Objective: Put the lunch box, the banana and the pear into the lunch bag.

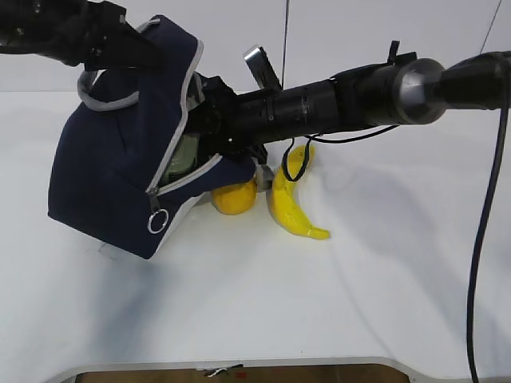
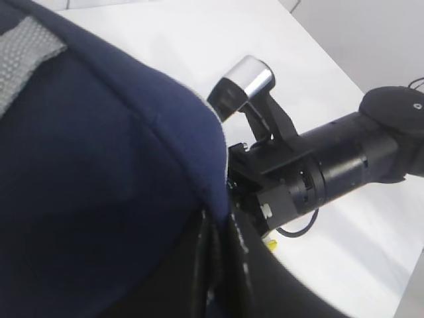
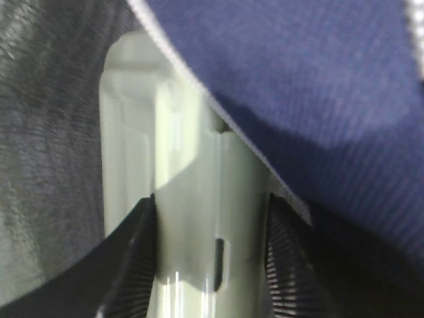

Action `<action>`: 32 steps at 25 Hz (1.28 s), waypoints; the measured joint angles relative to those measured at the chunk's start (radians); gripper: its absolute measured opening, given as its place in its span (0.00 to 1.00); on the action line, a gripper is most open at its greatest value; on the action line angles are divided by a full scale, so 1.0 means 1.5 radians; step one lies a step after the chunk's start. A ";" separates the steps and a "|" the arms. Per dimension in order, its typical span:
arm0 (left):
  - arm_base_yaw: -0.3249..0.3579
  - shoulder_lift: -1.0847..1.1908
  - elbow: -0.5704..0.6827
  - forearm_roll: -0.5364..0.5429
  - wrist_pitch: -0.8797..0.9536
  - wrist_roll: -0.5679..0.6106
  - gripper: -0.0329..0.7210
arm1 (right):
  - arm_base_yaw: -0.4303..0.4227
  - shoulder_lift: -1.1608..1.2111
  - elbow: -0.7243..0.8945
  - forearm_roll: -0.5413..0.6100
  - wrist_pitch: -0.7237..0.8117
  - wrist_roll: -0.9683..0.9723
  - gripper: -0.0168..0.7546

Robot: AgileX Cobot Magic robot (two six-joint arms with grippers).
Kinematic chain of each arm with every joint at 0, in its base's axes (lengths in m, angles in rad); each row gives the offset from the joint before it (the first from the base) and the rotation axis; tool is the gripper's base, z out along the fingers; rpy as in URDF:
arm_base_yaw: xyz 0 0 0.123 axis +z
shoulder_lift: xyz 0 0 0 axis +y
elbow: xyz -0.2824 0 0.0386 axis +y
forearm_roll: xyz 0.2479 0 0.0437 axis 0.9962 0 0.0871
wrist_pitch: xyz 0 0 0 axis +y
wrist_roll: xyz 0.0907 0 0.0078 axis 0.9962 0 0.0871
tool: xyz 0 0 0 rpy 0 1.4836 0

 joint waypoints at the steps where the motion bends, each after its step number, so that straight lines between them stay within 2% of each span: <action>1: 0.000 0.000 0.000 0.000 0.000 0.000 0.08 | 0.000 0.001 0.000 0.001 0.001 0.000 0.50; 32: 0.000 0.008 -0.001 0.002 -0.005 0.000 0.08 | 0.002 0.003 -0.008 -0.077 0.026 0.089 0.54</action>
